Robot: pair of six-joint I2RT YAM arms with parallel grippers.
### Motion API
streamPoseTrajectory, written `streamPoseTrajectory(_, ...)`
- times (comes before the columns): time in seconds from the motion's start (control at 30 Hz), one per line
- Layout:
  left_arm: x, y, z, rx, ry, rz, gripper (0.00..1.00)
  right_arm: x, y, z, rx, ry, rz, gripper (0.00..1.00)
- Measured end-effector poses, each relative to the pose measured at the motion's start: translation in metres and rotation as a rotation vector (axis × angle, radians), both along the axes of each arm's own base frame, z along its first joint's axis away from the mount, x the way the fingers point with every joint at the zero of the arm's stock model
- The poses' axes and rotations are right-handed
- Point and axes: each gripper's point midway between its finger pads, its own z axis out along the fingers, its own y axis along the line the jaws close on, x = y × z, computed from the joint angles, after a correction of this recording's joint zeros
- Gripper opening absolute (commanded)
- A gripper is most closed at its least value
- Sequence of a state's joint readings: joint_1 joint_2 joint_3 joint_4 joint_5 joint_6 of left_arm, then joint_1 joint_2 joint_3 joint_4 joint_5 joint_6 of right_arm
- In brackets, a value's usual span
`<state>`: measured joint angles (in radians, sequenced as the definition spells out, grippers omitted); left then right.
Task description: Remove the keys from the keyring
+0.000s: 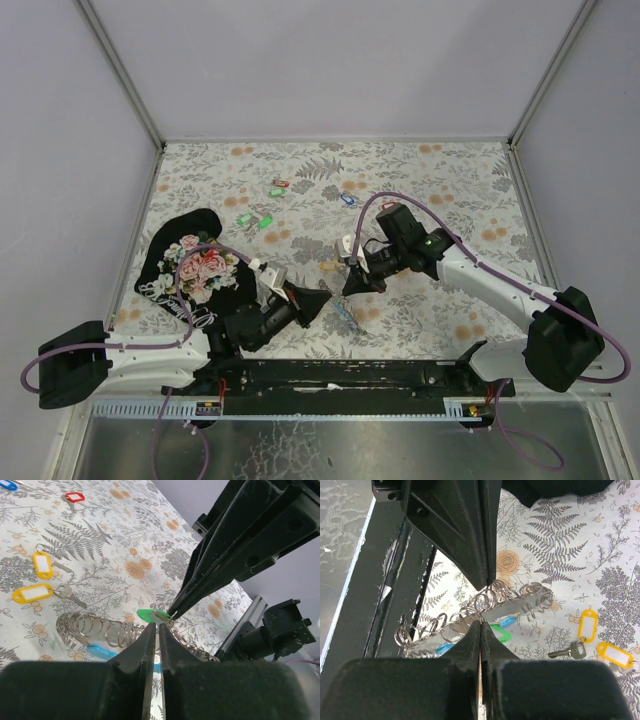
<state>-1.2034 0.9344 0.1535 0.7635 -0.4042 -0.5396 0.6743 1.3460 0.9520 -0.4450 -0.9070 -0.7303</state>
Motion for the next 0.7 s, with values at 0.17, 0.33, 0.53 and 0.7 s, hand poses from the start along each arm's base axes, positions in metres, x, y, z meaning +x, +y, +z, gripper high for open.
streamPoseTrajectory(0.17, -0.007, -0.004, 0.002, -0.009, -0.005, -0.046, 0.12, -0.003, -0.001, -0.001, -0.001, 0.002, 0.017, 0.00)
streamPoseTrajectory(0.33, -0.011, -0.004, 0.014, -0.033, -0.032, -0.073, 0.20, -0.003, -0.002, 0.007, -0.004, -0.001, 0.025, 0.00)
streamPoseTrajectory(0.53, -0.010, 0.001, 0.032, -0.077, -0.059, -0.072, 0.23, 0.009, 0.008, 0.040, 0.025, -0.034, 0.020, 0.00)
streamPoseTrajectory(0.7, -0.006, 0.002, 0.042, -0.093, -0.069, -0.069, 0.24, 0.015, 0.013, 0.053, 0.020, -0.013, -0.004, 0.00)
